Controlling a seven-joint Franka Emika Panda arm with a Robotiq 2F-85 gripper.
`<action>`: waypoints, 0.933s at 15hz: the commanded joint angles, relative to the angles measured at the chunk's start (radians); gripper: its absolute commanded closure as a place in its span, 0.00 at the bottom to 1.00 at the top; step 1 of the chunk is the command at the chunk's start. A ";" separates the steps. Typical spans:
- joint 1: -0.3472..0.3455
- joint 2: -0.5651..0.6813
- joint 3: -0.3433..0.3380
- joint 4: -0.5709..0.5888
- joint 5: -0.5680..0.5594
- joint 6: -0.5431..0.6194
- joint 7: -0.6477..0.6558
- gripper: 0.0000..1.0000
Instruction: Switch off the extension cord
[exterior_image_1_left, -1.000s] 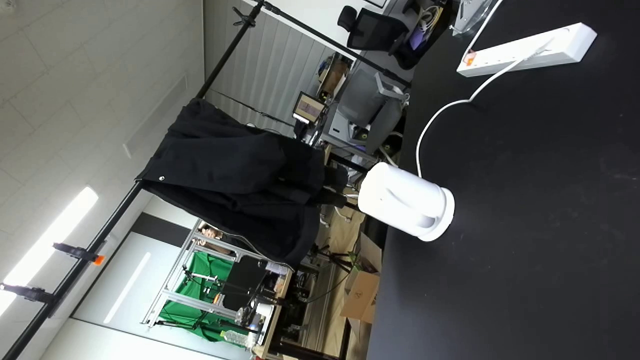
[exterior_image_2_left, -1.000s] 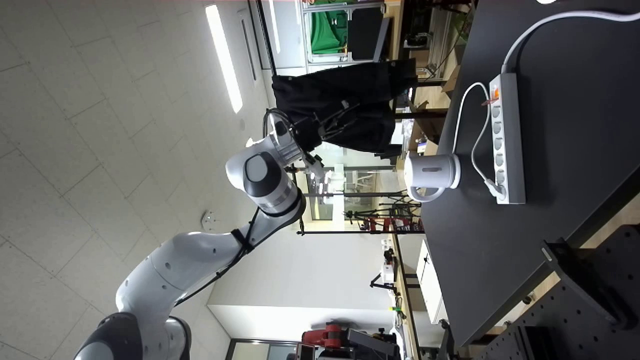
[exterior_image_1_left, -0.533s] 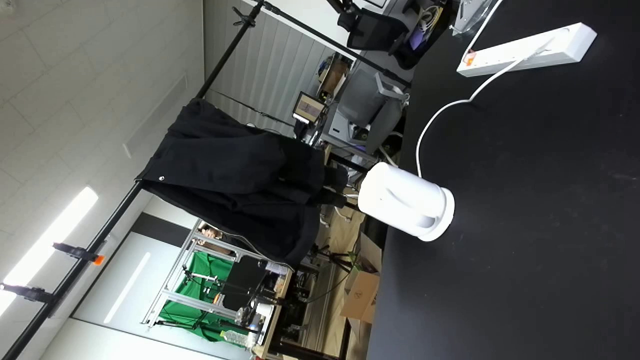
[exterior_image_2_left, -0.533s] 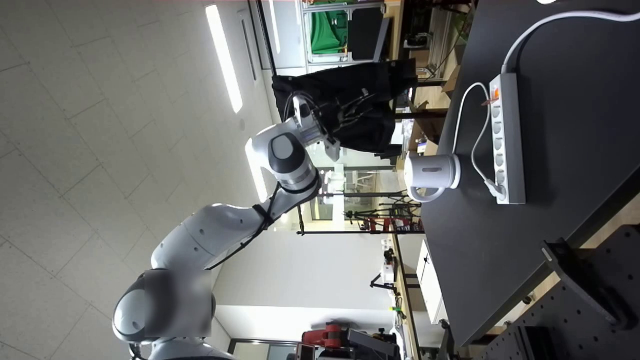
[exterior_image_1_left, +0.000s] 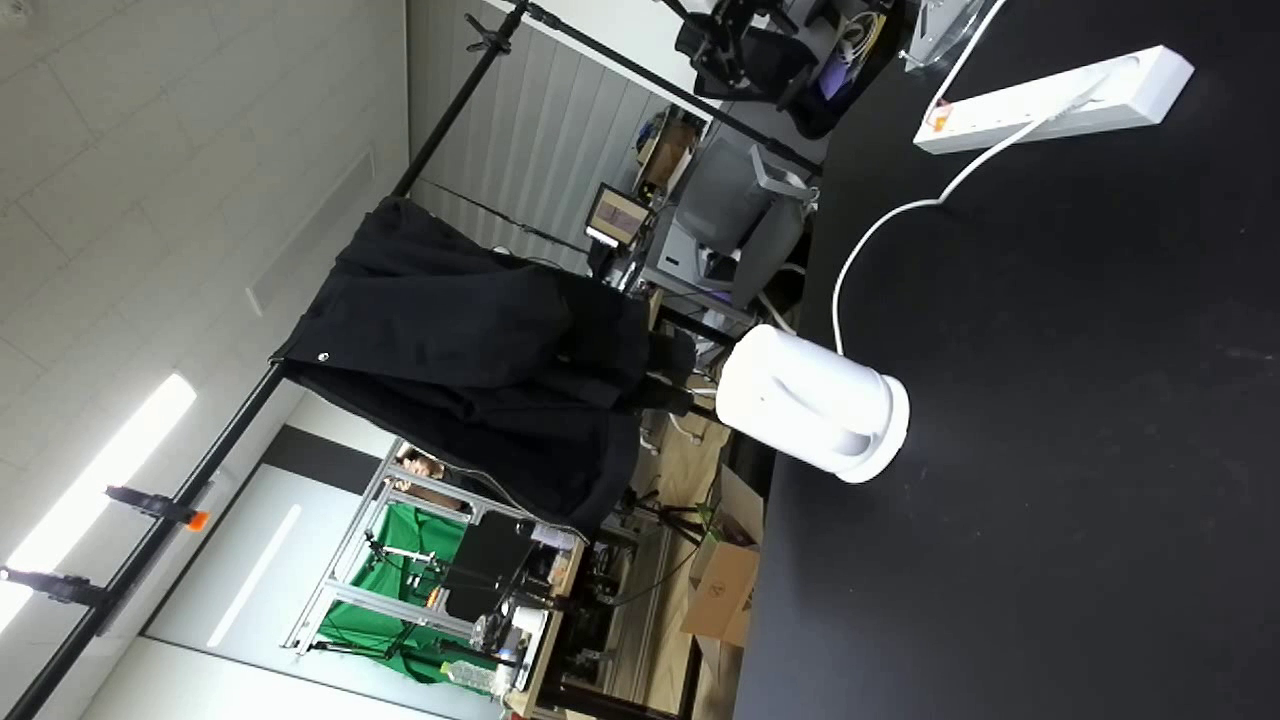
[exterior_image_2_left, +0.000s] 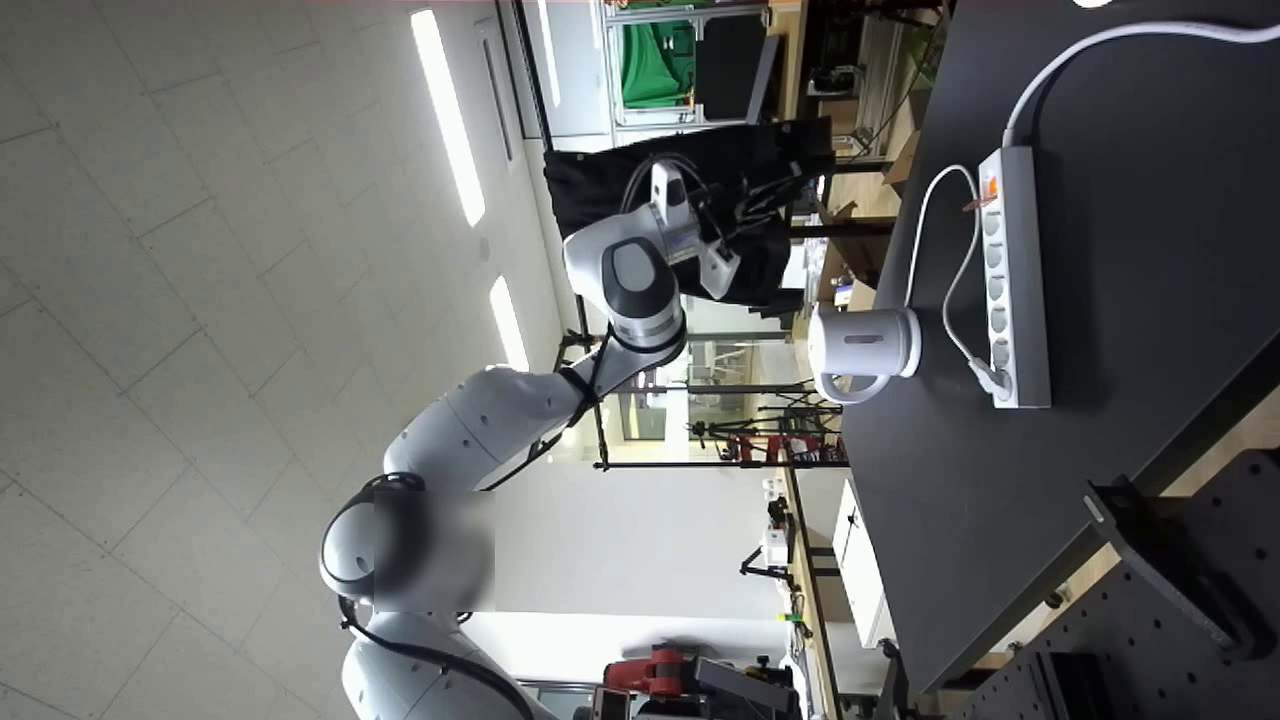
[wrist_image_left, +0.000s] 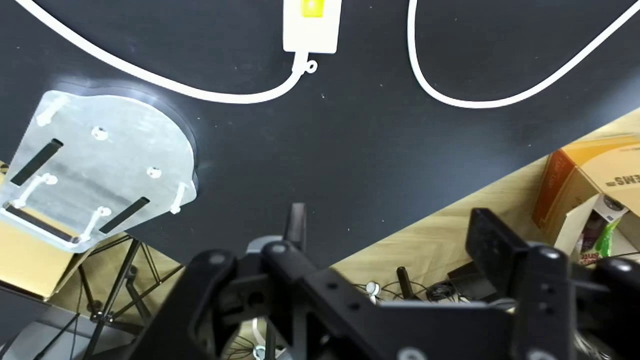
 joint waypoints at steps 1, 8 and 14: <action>0.027 0.101 -0.042 0.118 0.035 -0.060 -0.001 0.49; 0.044 0.176 -0.056 0.205 0.053 -0.168 0.006 0.95; 0.047 0.166 -0.056 0.183 0.050 -0.191 -0.009 0.99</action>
